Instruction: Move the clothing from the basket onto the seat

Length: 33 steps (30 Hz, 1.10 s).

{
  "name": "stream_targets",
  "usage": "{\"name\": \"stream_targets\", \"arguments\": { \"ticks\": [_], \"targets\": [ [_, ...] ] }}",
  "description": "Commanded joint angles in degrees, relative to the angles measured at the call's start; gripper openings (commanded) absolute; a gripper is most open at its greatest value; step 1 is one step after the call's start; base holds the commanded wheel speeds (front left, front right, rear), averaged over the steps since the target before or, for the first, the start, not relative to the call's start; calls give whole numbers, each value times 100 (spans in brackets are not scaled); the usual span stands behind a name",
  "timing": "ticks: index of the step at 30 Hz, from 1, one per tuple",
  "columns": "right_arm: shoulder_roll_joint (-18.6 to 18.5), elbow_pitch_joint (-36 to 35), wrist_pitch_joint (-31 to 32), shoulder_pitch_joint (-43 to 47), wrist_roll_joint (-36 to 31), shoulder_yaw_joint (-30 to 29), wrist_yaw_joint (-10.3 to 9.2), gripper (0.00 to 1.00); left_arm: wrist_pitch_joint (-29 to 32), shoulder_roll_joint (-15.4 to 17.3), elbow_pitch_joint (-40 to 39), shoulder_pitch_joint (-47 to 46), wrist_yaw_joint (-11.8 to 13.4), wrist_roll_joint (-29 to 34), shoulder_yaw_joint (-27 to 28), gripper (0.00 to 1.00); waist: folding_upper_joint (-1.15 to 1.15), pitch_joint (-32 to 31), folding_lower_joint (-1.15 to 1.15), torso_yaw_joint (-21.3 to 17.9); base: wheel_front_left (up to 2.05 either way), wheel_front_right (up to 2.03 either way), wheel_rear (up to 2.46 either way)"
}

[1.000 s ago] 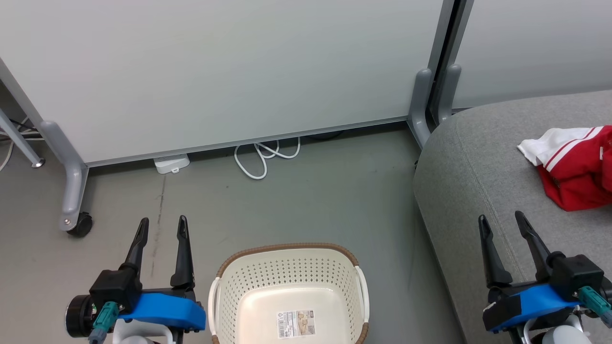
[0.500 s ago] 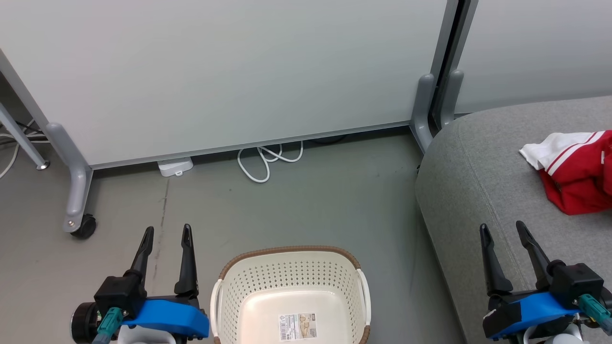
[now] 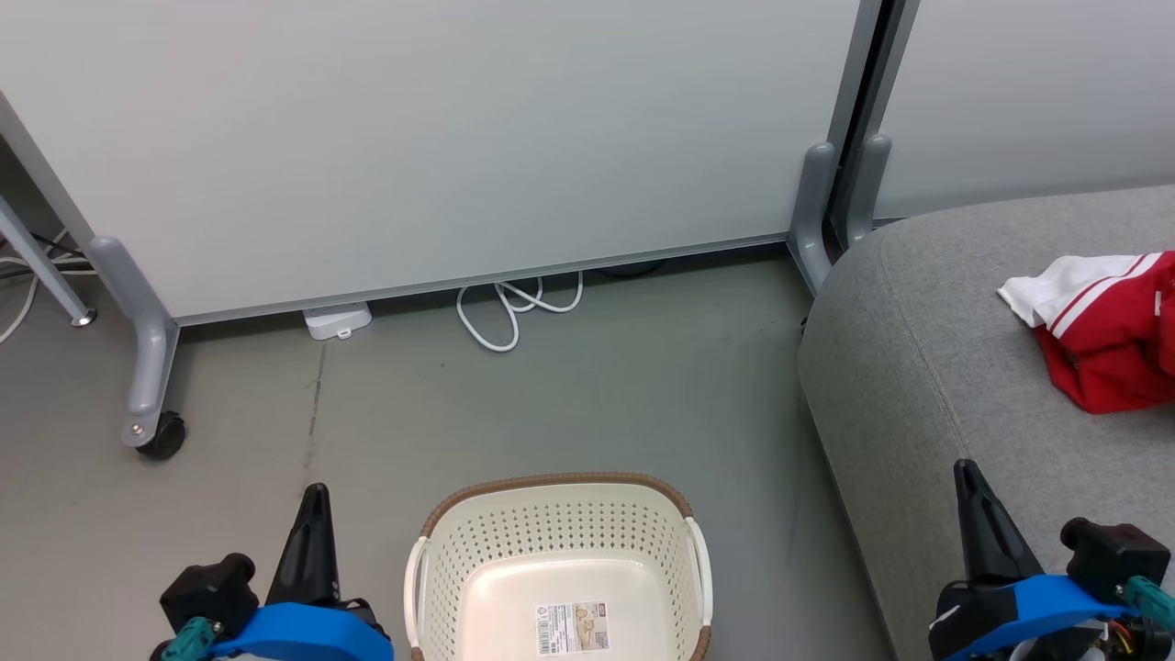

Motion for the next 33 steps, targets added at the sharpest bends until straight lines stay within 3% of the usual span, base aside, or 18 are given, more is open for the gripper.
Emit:
{"name": "stream_targets", "arguments": {
  "ticks": [1,33],
  "targets": [
    [-6,-118,36,-104,241,-22,0,0,35,5,-109,-162,-17,-212,50,0,0,0,0,-2,0,0,0],
    [69,-292,748,-174,3236,-102,0,0,751,6,-289,-298,-100,-3056,343,0,0,-4,0,-30,0,0,0]
  ]
}}
